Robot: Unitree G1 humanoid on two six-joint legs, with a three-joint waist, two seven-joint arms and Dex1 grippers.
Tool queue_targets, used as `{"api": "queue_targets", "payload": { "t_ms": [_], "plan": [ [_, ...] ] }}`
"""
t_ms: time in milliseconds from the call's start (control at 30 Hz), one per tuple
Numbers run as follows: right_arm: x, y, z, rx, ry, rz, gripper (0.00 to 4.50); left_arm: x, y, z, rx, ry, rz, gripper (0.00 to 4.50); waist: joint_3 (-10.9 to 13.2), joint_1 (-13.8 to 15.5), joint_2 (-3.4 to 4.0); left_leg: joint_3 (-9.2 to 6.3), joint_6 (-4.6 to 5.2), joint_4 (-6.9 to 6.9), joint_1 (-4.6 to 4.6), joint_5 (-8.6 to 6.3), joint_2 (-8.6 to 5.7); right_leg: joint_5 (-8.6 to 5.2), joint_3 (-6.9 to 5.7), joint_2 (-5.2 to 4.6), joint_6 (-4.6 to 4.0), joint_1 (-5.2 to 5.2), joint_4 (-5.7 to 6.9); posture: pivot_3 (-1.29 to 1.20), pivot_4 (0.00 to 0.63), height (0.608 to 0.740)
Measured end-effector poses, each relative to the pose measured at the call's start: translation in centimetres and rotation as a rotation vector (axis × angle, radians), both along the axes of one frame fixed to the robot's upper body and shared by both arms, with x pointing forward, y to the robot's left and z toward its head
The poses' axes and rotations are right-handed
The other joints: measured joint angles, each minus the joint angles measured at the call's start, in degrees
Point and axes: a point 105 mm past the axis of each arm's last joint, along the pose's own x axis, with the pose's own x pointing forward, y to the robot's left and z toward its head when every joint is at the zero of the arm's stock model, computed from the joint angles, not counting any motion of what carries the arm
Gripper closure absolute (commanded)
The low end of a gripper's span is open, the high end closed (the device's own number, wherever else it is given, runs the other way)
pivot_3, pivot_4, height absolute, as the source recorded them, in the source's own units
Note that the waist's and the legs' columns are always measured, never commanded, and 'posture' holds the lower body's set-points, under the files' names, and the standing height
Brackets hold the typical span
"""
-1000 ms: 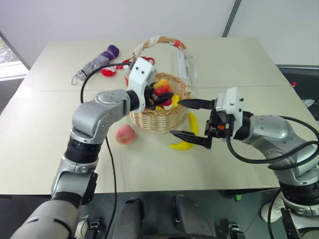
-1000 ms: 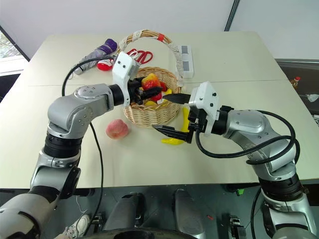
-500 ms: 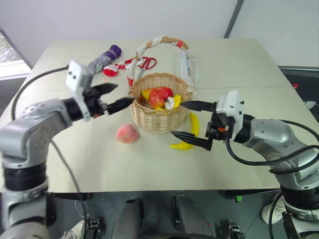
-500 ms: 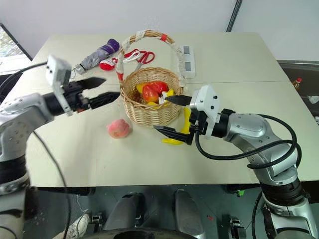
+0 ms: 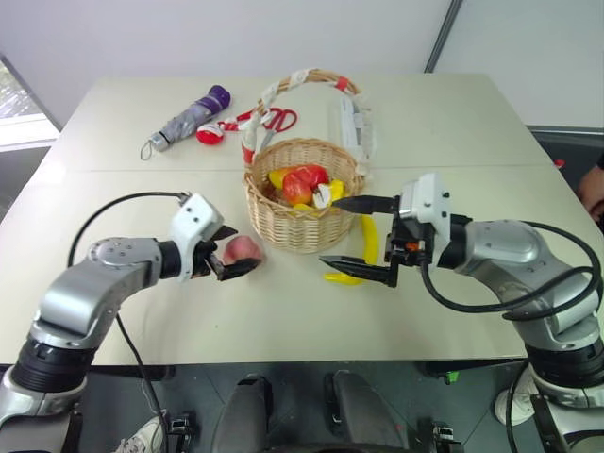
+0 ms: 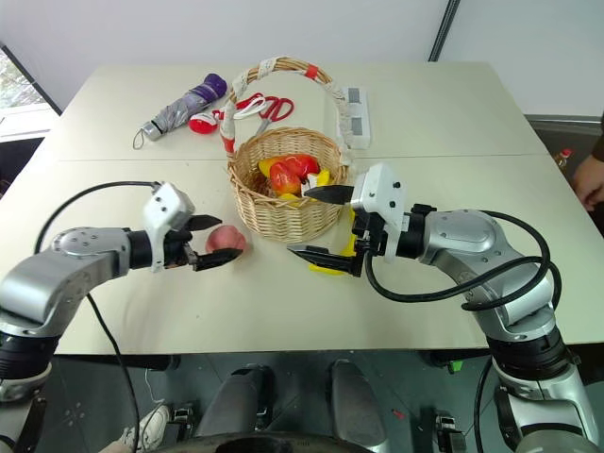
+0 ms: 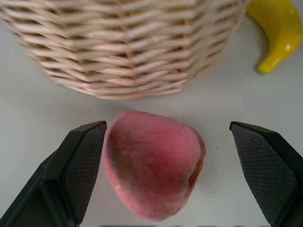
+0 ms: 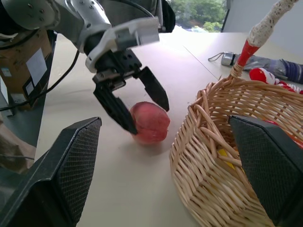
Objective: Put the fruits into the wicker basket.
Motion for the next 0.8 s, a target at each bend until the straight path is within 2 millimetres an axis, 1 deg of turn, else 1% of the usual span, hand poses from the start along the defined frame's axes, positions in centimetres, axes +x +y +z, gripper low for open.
{"api": "queue_targets", "payload": {
  "t_ms": [133, 167, 200, 267, 367, 433, 533, 600, 667, 733, 767, 800],
  "plan": [
    [-0.2, 0.0, -0.2, 0.0, 0.004, -0.01, 0.0, 0.9, 0.4, -1.4, 0.047, 0.037, 0.03, 0.04, 0.0, 0.02, 0.0, 0.01, 0.0, 0.0, -0.01, 0.0, 0.01, 0.0, 0.0, -0.01, 0.0, -0.01, 0.0, 0.0, 0.15, 0.74],
    [-0.3, 0.1, -0.3, 0.001, 0.004, -0.012, 0.0, 1.0, 0.5, -1.8, 0.052, 0.048, 0.034, 0.56, 0.0, 0.04, 0.0, -0.01, 0.0, 0.0, -0.03, 0.0, 0.01, 0.0, 0.0, -0.01, 0.0, -0.01, 0.0, 0.0, 0.15, 0.74],
    [-0.4, 0.1, -0.3, 0.0, 0.003, -0.015, 0.0, 1.0, 0.6, -2.0, 0.053, 0.052, 0.036, 0.8, 0.0, 0.05, 0.0, -0.01, 0.0, 0.0, -0.03, 0.0, 0.02, 0.0, 0.0, -0.03, 0.0, -0.01, 0.0, 0.0, 0.15, 0.74],
    [-0.5, 0.2, -0.2, 0.002, -0.003, -0.018, 0.0, 1.1, 0.6, -2.0, 0.052, 0.051, 0.034, 1.7, 0.0, 0.06, 0.0, -0.01, 0.0, 0.0, -0.03, 0.0, 0.03, 0.0, 0.0, -0.03, 0.0, -0.01, 0.0, 0.0, 0.15, 0.74],
    [-0.7, 0.2, -0.3, 0.002, -0.004, -0.021, 0.0, 0.7, 0.7, -1.2, 0.019, 0.045, 0.018, 1.7, 0.0, 0.01, 0.0, -0.02, 0.0, 0.0, -0.03, 0.0, 0.06, 0.0, 0.0, -0.04, 0.0, -0.01, 0.0, 0.0, 0.15, 0.74],
    [-0.6, 0.2, -0.3, 0.003, -0.003, -0.023, 0.0, 0.6, 0.9, 0.5, -0.053, 0.01, 0.014, 1.7, 0.0, -0.01, 0.0, -0.02, 0.0, 0.01, -0.04, 0.0, 0.09, 0.0, 0.0, -0.05, 0.0, -0.03, 0.01, 0.0, 0.15, 0.74],
    [-0.6, 0.2, -0.3, 0.002, -0.004, -0.023, 0.0, 0.1, 1.5, 4.6, -0.189, -0.076, 0.003, 1.7, 0.0, 0.02, 0.0, -0.02, 0.0, 0.01, -0.03, 0.0, 0.09, 0.0, 0.0, -0.07, 0.01, -0.02, 0.01, 0.0, 0.15, 0.74],
    [-0.7, 0.2, -0.3, 0.001, -0.002, -0.02, 0.0, 0.0, 1.0, 7.2, -0.287, -0.134, -0.007, 1.7, 0.0, 0.19, 0.0, -0.03, 0.0, 0.04, -0.03, 0.0, 0.08, 0.01, -0.02, -0.08, 0.01, 0.01, 0.01, 0.0, 0.15, 0.74],
    [-0.6, 0.2, -0.2, 0.0, -0.003, -0.015, 0.0, 0.4, -0.3, 9.8, -0.344, -0.216, -0.019, 1.7, 0.0, 0.54, -0.02, -0.06, 0.0, 0.12, -0.05, 0.0, 0.0, 0.01, -0.08, -0.1, 0.03, 0.11, 0.0, 0.0, 0.15, 0.74],
    [-0.4, 0.2, -0.1, 0.0, -0.004, -0.014, 0.0, 1.3, -2.3, 11.6, -0.399, -0.275, -0.005, 1.7, -0.01, 0.77, -0.04, -0.07, 0.0, 0.22, -0.06, 0.0, -0.07, 0.05, -0.09, -0.13, 0.09, 0.17, -0.02, 0.0, 0.15, 0.74],
    [-0.3, 0.2, 0.1, 0.001, -0.01, -0.011, 0.0, 1.7, -3.6, 12.1, -0.406, -0.286, -0.002, 1.7, -0.02, 0.63, -0.05, -0.07, 0.02, 0.21, -0.06, -0.01, -0.11, 0.05, -0.07, -0.13, 0.1, 0.17, -0.04, 0.0, 0.15, 0.74],
    [-0.3, 0.2, 0.2, 0.002, -0.015, -0.01, 0.0, 2.1, -4.5, 12.0, -0.395, -0.286, 0.004, 1.7, -0.02, 0.46, -0.06, -0.07, 0.04, 0.2, -0.04, -0.02, -0.13, 0.05, -0.04, -0.13, 0.1, 0.17, -0.04, 0.0, 0.15, 0.74]
  ]
}}
